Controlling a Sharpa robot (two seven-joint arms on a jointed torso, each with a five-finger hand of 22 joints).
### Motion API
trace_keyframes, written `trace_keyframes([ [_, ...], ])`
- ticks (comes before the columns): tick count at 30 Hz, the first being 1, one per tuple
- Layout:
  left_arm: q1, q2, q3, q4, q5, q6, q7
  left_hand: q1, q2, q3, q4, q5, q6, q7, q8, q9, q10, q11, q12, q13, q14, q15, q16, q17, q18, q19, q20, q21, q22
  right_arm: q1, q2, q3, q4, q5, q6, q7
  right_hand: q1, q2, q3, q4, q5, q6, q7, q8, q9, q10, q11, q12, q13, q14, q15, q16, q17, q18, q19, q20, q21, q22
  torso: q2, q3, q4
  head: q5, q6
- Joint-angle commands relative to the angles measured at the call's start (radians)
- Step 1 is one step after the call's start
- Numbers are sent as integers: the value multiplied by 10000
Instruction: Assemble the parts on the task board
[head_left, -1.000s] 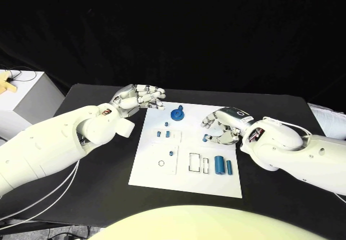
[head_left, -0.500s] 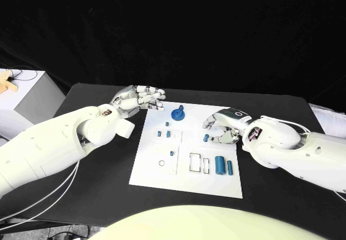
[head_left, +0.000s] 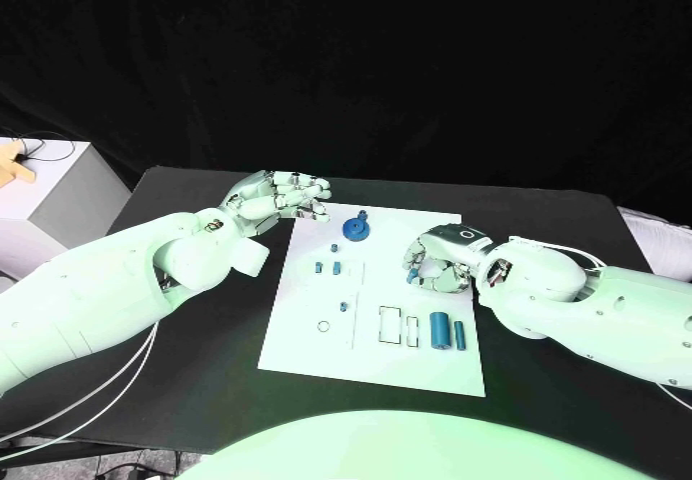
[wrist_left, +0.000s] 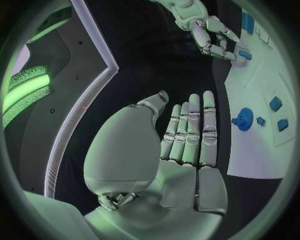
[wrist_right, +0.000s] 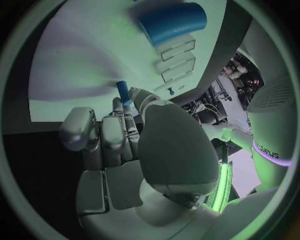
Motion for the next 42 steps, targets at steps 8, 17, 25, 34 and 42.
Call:
trace_keyframes([
  [8, -11, 9, 8, 18, 23, 171, 36, 25, 61, -10, -71, 45, -36, 28, -29, -16, -9, 34, -74, 16, 17, 87, -68, 39, 117, 78, 32, -64, -28, -46, 67, -17, -34, -198, 369, -161, -5, -184, 808, 68, -111, 312, -43, 155, 94, 588, -93, -351, 4, 109, -58, 147, 236, -182, 181, -58, 390, 419, -2, 5, -9, -26, 1],
  [17, -11, 4, 8, 16, 23, 192, 9, 20, 67, -11, -69, 45, -32, 29, -28, -16, -9, 34, -76, 17, 18, 88, -73, 45, 117, 81, 34, -69, -32, -102, 134, -31, -60, -279, 278, -165, 22, -166, 1127, -16, -115, 385, -56, 210, 150, 751, -110, -524, 9, 124, -82, 199, 325, -196, 201, -68, 464, 511, 0, 3, -4, -31, 1],
  [25, -12, 13, 8, 12, 23, 210, 2, 20, 67, -11, -69, 45, -32, 29, -28, -16, -9, 34, -76, 17, 18, 88, -73, 45, 117, 81, 34, -69, -32, -136, 114, -34, 34, 280, -308, -245, -52, 242, 1928, -368, -615, 739, -171, 571, 447, 1397, -247, -819, 87, 161, -198, 287, 493, -290, 363, -158, 956, 1023, -8, 0, -8, -59, 1],
  [34, -14, 14, 8, -3, 23, 224, 6, 20, 67, -11, -69, 45, -32, 29, -28, -16, -9, 34, -76, 17, 18, 88, -73, 45, 117, 81, 34, -69, -32, -120, -113, 19, 367, 1731, -1045, -467, -316, 425, 2128, -500, -520, 701, -186, 753, 668, 1635, -274, -1021, 112, 244, -220, 455, 749, -360, 486, -183, 1302, 1364, -15, -4, -15, -43, 1],
  [42, -16, 25, 8, -48, 23, 219, 10, 14, 85, -9, -64, 47, -25, 29, -27, -16, -10, 35, -82, 18, 17, 90, -83, 54, 118, 84, 36, -79, -39, 97, -447, 188, 1030, 2301, -1501, -412, -359, 429, 2154, -541, -510, 682, -188, 784, 712, 1662, -277, -1066, 114, 255, -221, 485, 794, -365, 497, -186, 1332, 1395, -19, -3, -15, -9, 1],
])
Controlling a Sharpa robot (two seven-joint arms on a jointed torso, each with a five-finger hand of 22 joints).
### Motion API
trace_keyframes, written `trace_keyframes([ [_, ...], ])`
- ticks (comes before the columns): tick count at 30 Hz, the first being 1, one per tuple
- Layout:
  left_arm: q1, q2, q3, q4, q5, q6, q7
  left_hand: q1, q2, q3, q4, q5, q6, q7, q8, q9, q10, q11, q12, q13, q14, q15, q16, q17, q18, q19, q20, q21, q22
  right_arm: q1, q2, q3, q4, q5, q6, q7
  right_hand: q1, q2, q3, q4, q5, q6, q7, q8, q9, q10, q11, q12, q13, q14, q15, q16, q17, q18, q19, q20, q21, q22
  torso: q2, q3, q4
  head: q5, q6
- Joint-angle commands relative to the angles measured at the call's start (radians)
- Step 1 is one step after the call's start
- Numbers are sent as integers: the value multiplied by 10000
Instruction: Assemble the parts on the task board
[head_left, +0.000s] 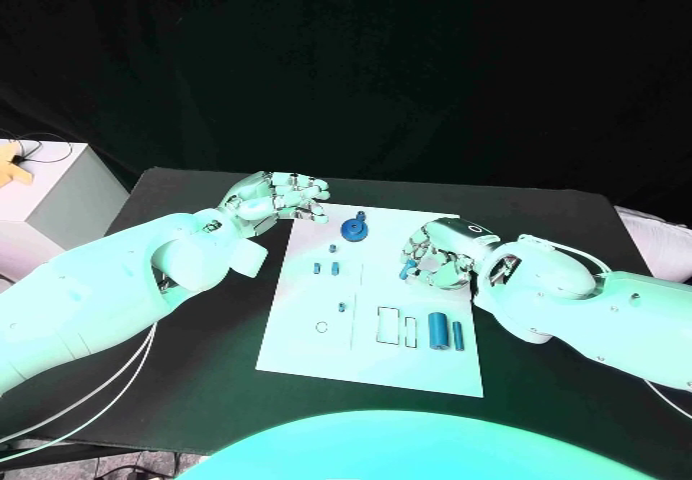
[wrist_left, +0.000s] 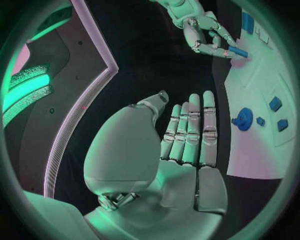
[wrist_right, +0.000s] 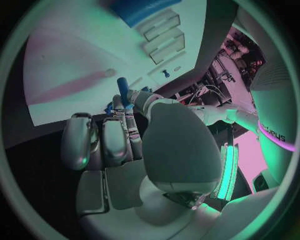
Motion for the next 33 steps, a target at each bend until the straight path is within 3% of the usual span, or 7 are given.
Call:
trace_keyframes([
  [1, -13, 24, 8, -8, 24, 166, 53, 14, 86, -9, -64, 47, -26, 29, -28, -17, -11, 36, -40, 12, -18, 54, -43, 9, 117, 48, 0, -33, -9, 91, -105, 48, 295, 692, -567, 66, -6, 111, 52, -67, 69, 62, -4, 88, 280, 310, -237, -81, 0, 81, -45, 71, 23, -78, 87, 9, 58, 12, 1, 0, 11, 29, 1],
  [7, -19, 45, 8, -27, 24, 172, 59, 14, 86, -9, -64, 47, -26, 29, -28, -17, -11, 36, -40, 12, -18, 54, -43, 9, 117, 48, 0, -33, -9, 178, -75, 111, 737, 958, -664, 192, -27, 109, 75, -110, 95, 45, -2, 110, 313, 331, -237, -115, 3, 84, -46, 82, 37, -79, 91, 8, 69, 26, 10, 6, 15, 94, 1],
  [12, -27, 72, 8, -34, 24, 182, 65, 25, 95, -4, -74, 48, -16, 24, -24, -15, -11, 34, -44, 13, -19, 53, -53, 18, 119, 52, 0, -42, -15, 125, 359, 81, 847, 1005, -594, 302, -54, 104, 108, -181, 149, 18, 5, 143, 363, 357, -235, -167, 6, 81, -46, 84, 31, -77, 87, 6, 64, 28, 16, 8, 6, 173, 1],
  [21, -32, 129, 8, -43, 24, 196, 79, 25, 95, -4, -74, 48, -16, 24, -24, -15, -11, 34, -44, 13, -19, 53, -53, 18, 119, 52, 0, -42, -15, -280, 1541, -152, 616, 47, -392, 474, -73, 79, 141, -288, 203, -26, 20, 173, 418, 372, -228, -234, 10, 67, -43, 66, -6, -66, 67, 6, 18, -5, 17, -6, 27, 265, 1],
  [33, -36, 190, 9, -57, 30, 219, 86, 25, 95, -4, -74, 48, -16, 24, -24, -15, -11, 34, -44, 13, -19, 53, -53, 18, 119, 52, 0, -42, -15, -763, 2360, -300, 156, -601, 2, 431, -100, 51, 157, -362, 222, -69, 38, 184, 452, 364, -214, -290, 11, 52, -33, 43, -45, -59, 49, 11, -20, -32, 20, -9, 15, 385, 1],
])
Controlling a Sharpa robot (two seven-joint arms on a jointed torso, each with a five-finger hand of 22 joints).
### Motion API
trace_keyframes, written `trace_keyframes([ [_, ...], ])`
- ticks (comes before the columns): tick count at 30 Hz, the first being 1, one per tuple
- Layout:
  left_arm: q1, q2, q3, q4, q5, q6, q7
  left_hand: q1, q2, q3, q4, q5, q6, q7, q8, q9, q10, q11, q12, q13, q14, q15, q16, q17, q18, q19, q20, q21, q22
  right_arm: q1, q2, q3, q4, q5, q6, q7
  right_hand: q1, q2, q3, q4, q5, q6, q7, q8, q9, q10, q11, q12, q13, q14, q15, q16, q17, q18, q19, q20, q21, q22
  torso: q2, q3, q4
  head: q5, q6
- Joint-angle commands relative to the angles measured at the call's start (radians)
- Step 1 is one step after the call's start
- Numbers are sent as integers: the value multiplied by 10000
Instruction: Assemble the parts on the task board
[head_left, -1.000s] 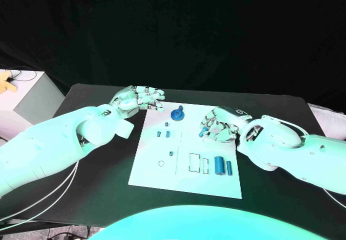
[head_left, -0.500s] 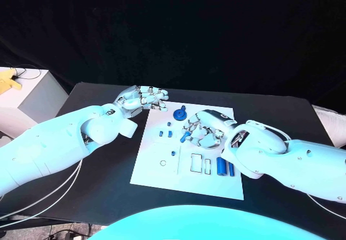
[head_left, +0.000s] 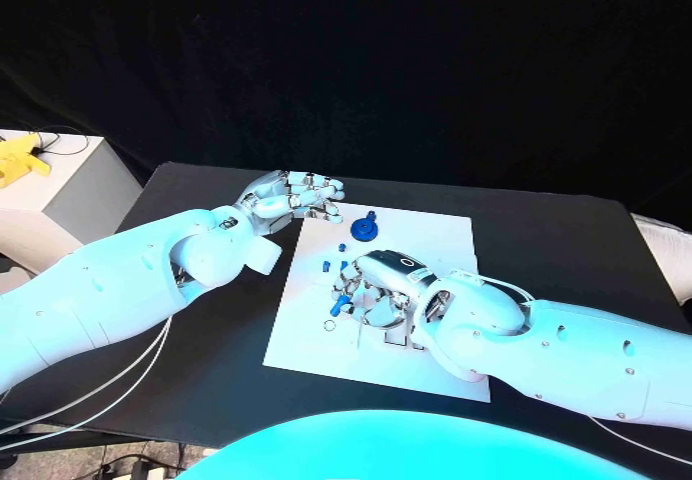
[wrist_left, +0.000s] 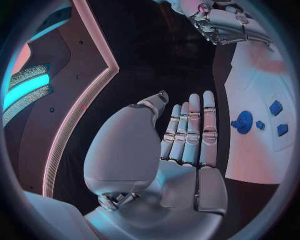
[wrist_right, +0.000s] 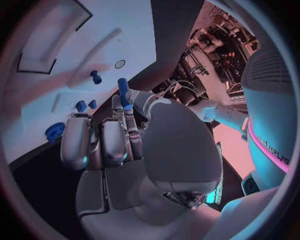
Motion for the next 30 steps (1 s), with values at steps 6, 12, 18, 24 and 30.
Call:
trace_keyframes([
  [6, -20, 38, 9, -5, 31, 194, 83, 25, 95, -4, -74, 48, -16, 24, -24, -16, -11, 34, -45, 16, -19, 53, -53, 11, 118, 52, 1, -42, -17, -172, 249, -28, -126, -871, 354, 108, -80, 16, -15, -98, 69, 37, 20, 39, 459, 332, -248, -35, 10, 53, -32, 17, 1, -63, 52, 12, -4, 3, -1, 3, -3, 39, 1],
  [12, -21, 37, 9, -4, 31, 201, 78, 24, 102, -5, -80, 46, -5, 21, -22, -15, -3, 31, -48, 19, -20, 53, -69, 26, 119, 59, 3, -56, -27, -216, 350, -46, -230, -1061, 492, 8, -86, 7, -16, -112, 70, 34, 22, 42, 465, 335, -247, -42, 12, 52, -31, 14, -4, -62, 51, 13, -7, 1, -7, 1, 3, 72, 1],
  [18, -22, 29, 9, -6, 31, 202, 74, 24, 102, -5, -80, 46, -5, 21, -22, -15, -3, 31, -48, 19, -20, 53, -69, 26, 119, 59, 3, -56, -27, -239, 430, -73, -287, -1156, 596, -56, -94, -4, -18, -128, 70, 34, 23, 48, 473, 339, -246, -49, 14, 52, -29, 16, -2, -62, 48, 14, -11, -1, 4, 13, -4, 93, 1],
  [24, -23, 28, 9, -8, 31, 209, 66, 24, 102, -5, -80, 46, -5, 21, -22, -15, -3, 31, -48, 19, -20, 53, -69, 26, 119, 59, 3, -56, -27, -259, 480, -88, -333, -1331, 690, -118, -110, -14, -21, -142, 66, 32, 24, 55, 483, 345, -244, -59, 16, 52, -28, 18, 1, -65, 53, 15, 6, 17, -1, 17, -17, 103, 1],
  [30, -23, 30, 9, -9, 32, 216, 59, 24, 102, -5, -80, 46, -5, 21, -22, -15, -3, 31, -48, 19, -20, 53, -69, 26, 119, 59, 3, -56, -27, -286, 526, -102, -428, -1640, 699, -228, -110, -14, -21, -142, 66, 32, 24, 55, 483, 345, -244, -59, 16, 52, -28, 18, 1, -65, 53, 15, 6, 17, -2, 19, -10, 114, 1],
])
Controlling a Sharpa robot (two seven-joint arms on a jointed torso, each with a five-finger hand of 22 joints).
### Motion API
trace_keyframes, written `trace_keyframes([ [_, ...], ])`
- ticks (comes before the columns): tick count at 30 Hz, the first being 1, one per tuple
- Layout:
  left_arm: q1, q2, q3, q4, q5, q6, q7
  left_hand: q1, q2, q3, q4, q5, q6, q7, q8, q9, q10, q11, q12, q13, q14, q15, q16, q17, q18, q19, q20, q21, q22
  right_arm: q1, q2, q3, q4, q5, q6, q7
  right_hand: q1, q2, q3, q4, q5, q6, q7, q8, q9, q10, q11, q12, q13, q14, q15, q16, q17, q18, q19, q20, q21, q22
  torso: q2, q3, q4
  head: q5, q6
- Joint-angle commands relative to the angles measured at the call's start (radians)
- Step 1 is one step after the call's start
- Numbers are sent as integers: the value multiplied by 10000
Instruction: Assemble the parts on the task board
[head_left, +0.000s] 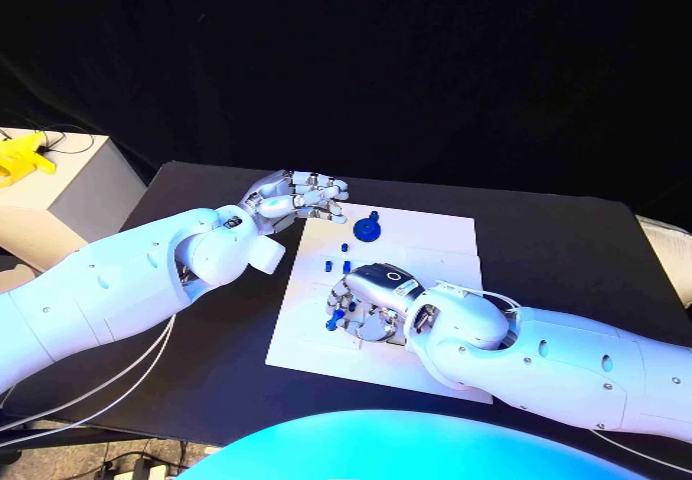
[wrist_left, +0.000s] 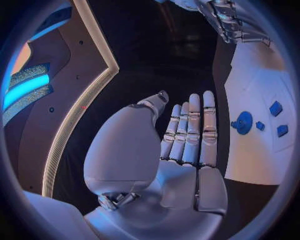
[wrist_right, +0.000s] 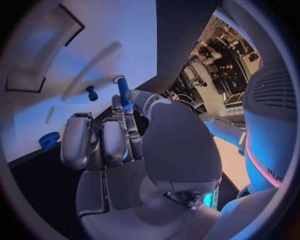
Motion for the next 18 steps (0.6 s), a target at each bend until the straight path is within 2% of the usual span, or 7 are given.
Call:
trace_keyframes([
  [1, -13, 18, 9, 11, 31, 175, 57, 12, 105, -10, -76, 45, -5, 23, -24, -17, -1, 33, -52, 11, -20, 55, -79, 20, 120, 64, 4, -67, -17, -24, 35, -5, -52, -514, 196, -121, -57, 44, 17, -52, 24, 65, -35, 31, 418, 344, -243, 18, 10, 52, -28, 19, 0, -65, 53, 14, 6, 17, -1, 3, 7, 9, 1],
  [18, -13, 12, 9, 14, 31, 186, 41, 12, 105, -10, -76, 45, -5, 23, -24, -17, -1, 33, -52, 11, -20, 55, -79, 20, 120, 64, 4, -67, -17, -128, 240, -62, -300, -947, 308, -237, -77, 42, 21, -73, 17, 59, -35, 38, 431, 351, -242, 2, 13, 52, -26, 23, 6, -63, 48, 16, -4, 11, -2, -9, 10, 5, 1],
])
